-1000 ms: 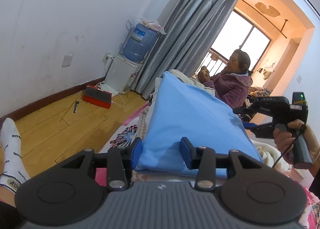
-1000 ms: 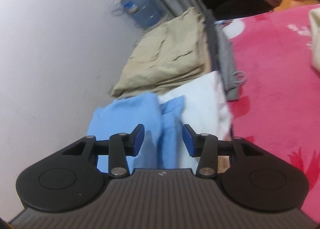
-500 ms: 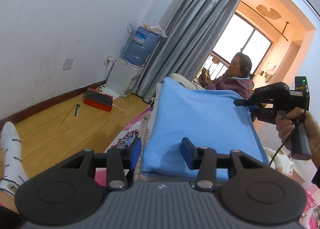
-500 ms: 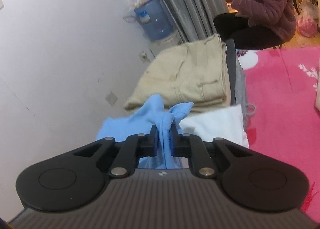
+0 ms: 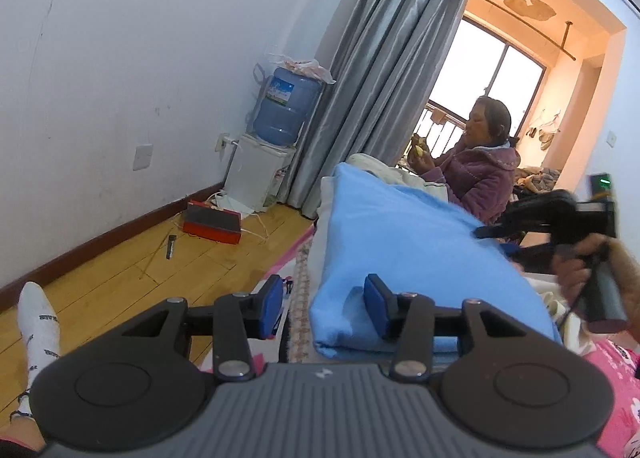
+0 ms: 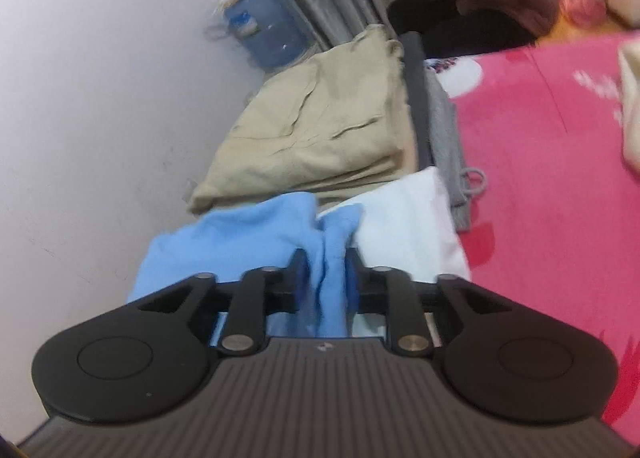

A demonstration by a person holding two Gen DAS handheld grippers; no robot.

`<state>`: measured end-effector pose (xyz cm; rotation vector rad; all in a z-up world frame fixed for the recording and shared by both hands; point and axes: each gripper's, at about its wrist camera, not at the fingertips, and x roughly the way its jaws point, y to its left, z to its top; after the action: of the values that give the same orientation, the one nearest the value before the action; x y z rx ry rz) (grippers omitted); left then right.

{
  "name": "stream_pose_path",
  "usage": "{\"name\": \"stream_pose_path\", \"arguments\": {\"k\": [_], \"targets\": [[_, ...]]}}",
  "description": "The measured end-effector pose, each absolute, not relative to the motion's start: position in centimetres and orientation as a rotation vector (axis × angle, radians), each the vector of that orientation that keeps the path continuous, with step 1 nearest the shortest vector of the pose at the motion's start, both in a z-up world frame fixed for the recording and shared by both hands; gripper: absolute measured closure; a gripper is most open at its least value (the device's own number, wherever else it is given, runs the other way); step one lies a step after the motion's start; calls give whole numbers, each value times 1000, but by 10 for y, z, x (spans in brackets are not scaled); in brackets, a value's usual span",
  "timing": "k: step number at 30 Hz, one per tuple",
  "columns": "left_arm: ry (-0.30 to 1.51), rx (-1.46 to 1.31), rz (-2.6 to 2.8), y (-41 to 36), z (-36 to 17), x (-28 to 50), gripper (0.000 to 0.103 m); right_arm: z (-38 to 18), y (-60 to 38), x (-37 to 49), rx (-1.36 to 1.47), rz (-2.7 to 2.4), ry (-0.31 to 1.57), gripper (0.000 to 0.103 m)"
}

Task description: Fold clothes

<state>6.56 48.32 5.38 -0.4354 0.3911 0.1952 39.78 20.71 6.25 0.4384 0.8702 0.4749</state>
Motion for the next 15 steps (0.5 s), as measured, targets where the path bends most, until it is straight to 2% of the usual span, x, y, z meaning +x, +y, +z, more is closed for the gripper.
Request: {"name": "stream_pose_path", "arguments": {"k": [4, 8, 11, 15], "targets": [[390, -446, 210, 490, 56, 65, 58, 93, 176, 363, 344, 433, 772, 77], [401, -450, 226, 495, 57, 66, 58, 114, 166, 289, 275, 633, 722, 78], [424, -462, 241, 498, 53, 68, 56, 86, 174, 229, 211, 759, 793, 79], [424, -464, 282, 503, 52, 66, 52, 18, 166, 177, 217, 650, 979, 77]]}}
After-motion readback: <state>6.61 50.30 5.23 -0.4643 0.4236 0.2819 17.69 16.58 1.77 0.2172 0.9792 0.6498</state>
